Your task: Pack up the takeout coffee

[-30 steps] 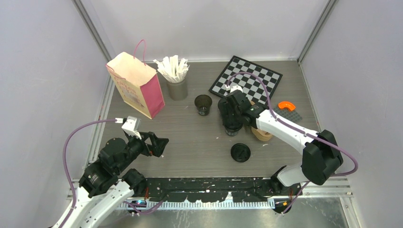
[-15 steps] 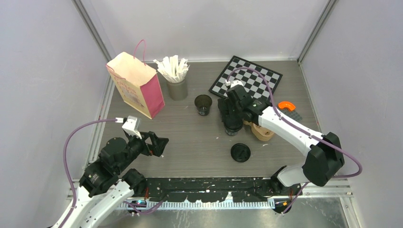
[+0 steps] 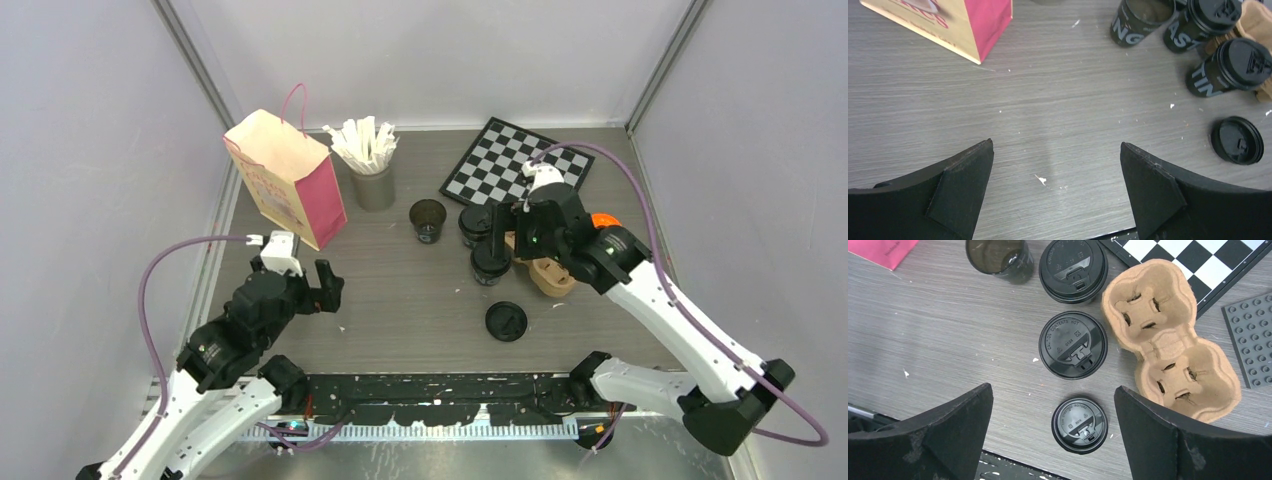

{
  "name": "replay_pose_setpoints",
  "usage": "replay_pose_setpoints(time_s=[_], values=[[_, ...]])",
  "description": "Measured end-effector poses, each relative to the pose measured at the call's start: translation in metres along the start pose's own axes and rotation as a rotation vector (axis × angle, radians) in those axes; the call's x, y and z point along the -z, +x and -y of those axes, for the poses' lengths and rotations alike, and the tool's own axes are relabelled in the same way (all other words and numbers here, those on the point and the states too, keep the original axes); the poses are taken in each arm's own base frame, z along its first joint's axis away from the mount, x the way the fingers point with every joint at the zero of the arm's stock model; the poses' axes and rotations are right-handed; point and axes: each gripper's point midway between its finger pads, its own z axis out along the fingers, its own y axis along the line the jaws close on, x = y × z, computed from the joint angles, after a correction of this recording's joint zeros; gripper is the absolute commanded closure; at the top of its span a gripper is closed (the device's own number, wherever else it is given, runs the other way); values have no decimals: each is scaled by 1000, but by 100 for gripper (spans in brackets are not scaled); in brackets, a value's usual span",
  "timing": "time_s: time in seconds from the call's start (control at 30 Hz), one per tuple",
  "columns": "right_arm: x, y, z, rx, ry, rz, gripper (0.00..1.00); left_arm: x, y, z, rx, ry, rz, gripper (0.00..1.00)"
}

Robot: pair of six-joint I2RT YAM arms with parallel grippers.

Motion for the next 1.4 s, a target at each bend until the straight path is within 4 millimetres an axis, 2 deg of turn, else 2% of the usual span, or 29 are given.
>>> replay_pose_setpoints(time_s=[0.1, 0.23, 0.37, 0.47, 0.6, 0.67, 0.73, 0.77, 0.83, 0.93, 1.07, 1.17, 1.33, 1.4], values=[[16, -4, 2, -14, -17, 38, 4, 2, -16, -1, 1, -31, 17, 0], [22, -7, 9, -29, 12, 71, 0, 3, -38, -2, 3, -75, 50, 0], [15, -2, 20, -21, 76, 62, 0, -1, -67, -7, -19, -157, 88, 2], [6, 1, 23, -13, 102, 36, 1, -4, -96, -7, -31, -216, 136, 5], [-7, 18, 9, -42, 19, 6, 0, -3, -137, 1, 18, -223, 246, 11], [-7, 36, 5, -66, -25, -29, 1, 2, -154, 2, 33, -235, 276, 11], [0, 46, 0, -95, -66, -59, 1, 14, -183, 2, 52, -272, 309, 15], [4, 46, -5, -110, -90, -63, 1, 22, -202, 1, 69, -295, 335, 19], [14, 41, -14, -143, -138, -65, 2, 37, -240, 0, 124, -328, 406, 21], [32, 32, -28, -189, -199, -86, 3, 57, -269, -5, 168, -373, 454, 20], [62, 14, -44, -236, -260, -110, 3, 72, -286, -13, 178, -434, 469, 19], [73, 9, -45, -252, -265, -99, 3, 69, -284, -19, 168, -471, 462, 19], [75, 8, -35, -300, -197, -101, 5, 33, -251, -35, 146, -542, 384, 24], [74, 1, -38, -314, -191, -100, 5, 19, -250, -42, 161, -567, 362, 24]])
